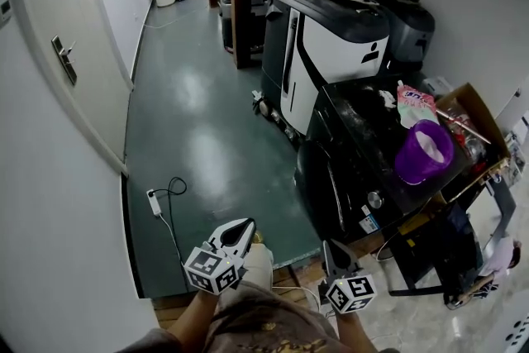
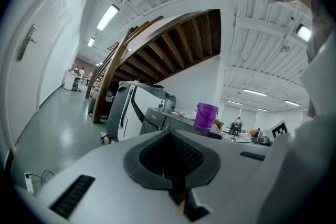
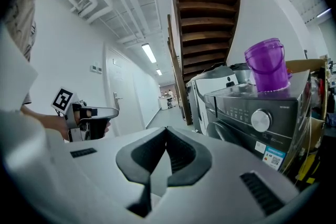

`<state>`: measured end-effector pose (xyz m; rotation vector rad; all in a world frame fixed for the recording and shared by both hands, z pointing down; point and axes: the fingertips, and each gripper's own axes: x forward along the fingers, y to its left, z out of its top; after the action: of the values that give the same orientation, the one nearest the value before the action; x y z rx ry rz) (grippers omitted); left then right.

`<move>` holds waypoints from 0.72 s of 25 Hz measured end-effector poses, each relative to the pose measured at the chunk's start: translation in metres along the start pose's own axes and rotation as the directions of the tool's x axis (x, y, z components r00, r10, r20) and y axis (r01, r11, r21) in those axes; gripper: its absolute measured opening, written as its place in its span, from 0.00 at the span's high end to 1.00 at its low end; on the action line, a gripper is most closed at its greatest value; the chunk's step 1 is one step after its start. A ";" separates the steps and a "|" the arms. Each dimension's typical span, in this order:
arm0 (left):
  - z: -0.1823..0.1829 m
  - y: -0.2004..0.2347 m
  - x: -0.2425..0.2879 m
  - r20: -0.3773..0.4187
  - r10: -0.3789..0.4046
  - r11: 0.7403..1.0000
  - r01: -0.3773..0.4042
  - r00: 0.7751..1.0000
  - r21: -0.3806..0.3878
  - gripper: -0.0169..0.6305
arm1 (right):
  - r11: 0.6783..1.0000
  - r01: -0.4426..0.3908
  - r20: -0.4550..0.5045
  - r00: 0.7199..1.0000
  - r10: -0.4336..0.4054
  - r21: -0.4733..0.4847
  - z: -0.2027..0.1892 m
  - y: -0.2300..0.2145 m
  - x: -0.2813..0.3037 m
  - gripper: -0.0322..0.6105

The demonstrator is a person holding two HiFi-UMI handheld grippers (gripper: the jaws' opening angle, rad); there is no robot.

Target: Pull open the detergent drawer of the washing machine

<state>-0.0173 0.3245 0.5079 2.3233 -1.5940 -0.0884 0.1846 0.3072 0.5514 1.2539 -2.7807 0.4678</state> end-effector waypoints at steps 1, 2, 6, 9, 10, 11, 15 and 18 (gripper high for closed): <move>0.000 0.004 0.007 -0.003 -0.006 1.000 0.006 1.000 -0.004 0.94 | 1.000 0.007 -0.004 1.000 -0.007 0.000 0.001 -0.003 0.005 0.95; 0.001 0.008 0.014 -0.005 -0.013 1.000 0.013 1.000 -0.007 0.94 | 1.000 0.014 -0.005 1.000 -0.014 0.000 0.002 -0.007 0.011 0.95; 0.006 0.029 0.054 -0.008 -0.041 0.999 0.041 0.999 -0.007 0.94 | 1.000 0.029 0.009 1.000 -0.029 -0.002 0.011 -0.023 0.046 0.95; 0.014 0.045 0.088 -0.012 -0.073 0.997 0.072 0.997 -0.015 0.94 | 0.999 0.043 0.014 0.999 -0.043 0.000 0.021 -0.036 0.073 0.95; 0.018 0.050 0.100 -0.013 -0.088 0.996 0.088 0.996 -0.018 0.94 | 0.999 0.047 0.017 0.999 -0.047 0.001 0.026 -0.041 0.082 0.95; 0.023 0.055 0.111 -0.015 -0.105 0.994 0.105 0.994 -0.020 0.94 | 0.999 0.051 0.020 0.998 -0.051 0.003 0.031 -0.046 0.093 0.95; 0.047 0.077 0.156 -0.038 -0.152 0.988 0.151 0.988 -0.026 0.94 | 0.997 0.082 0.030 0.996 -0.083 0.010 0.058 -0.064 0.133 0.95; 0.071 0.094 0.187 -0.065 -0.177 0.984 0.175 0.982 -0.031 0.94 | 0.992 0.120 0.026 0.992 -0.121 0.031 0.082 -0.078 0.160 0.95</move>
<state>-0.0473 0.1059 0.4926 2.4162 -1.3459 -0.0690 0.1409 0.1187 0.5205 1.4351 -2.7096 0.4875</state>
